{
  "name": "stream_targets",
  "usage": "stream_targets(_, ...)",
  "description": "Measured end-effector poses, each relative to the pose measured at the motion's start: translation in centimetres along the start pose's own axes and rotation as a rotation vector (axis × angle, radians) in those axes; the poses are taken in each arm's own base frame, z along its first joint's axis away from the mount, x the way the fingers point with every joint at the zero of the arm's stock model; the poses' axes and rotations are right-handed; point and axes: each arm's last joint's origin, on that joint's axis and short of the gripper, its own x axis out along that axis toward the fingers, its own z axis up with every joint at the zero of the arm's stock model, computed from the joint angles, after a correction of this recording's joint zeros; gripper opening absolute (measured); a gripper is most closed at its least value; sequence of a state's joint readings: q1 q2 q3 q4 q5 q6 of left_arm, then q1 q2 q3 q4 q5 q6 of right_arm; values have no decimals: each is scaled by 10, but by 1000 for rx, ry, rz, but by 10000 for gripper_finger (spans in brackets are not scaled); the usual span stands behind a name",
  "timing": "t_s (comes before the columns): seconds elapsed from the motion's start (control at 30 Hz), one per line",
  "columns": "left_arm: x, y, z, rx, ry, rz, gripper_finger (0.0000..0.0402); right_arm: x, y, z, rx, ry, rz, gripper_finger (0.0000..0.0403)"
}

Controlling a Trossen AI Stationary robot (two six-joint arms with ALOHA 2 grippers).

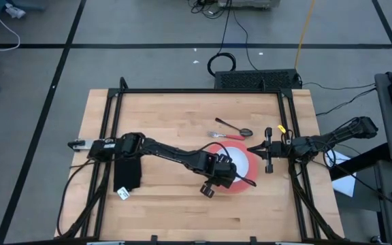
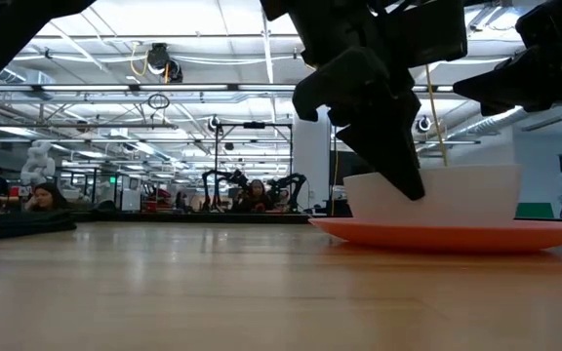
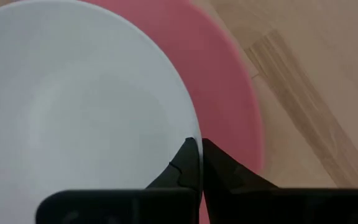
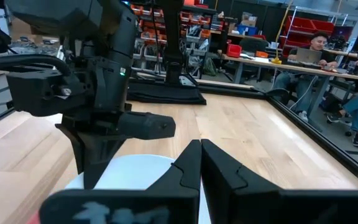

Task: Set table place
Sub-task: Put the white bowl on the pink plate, then adjust the pink plate

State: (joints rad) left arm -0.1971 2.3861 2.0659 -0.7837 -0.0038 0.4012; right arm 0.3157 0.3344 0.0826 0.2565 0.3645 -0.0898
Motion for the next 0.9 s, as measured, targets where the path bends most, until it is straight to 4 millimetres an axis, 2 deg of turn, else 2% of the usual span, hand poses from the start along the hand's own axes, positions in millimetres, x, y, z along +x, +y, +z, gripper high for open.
stream_targets(0.5, 2, -12, 3, 60, 7, -13, 90, 0, 0, 0, 7, 1, 0, 0)
stream_targets(0.63, 2, -17, 6, 90, 40, 64, 122, 0, 0, 0, 7, 4, 0, 0)
stream_targets(0.77, -7, -23, 15, 139, 55, 161, 164, 0, 0, -1, 6, 14, 1, 0)
stream_targets(0.9, -19, -31, 26, 168, 39, 178, 208, 0, 0, -2, 16, 25, 2, 0)
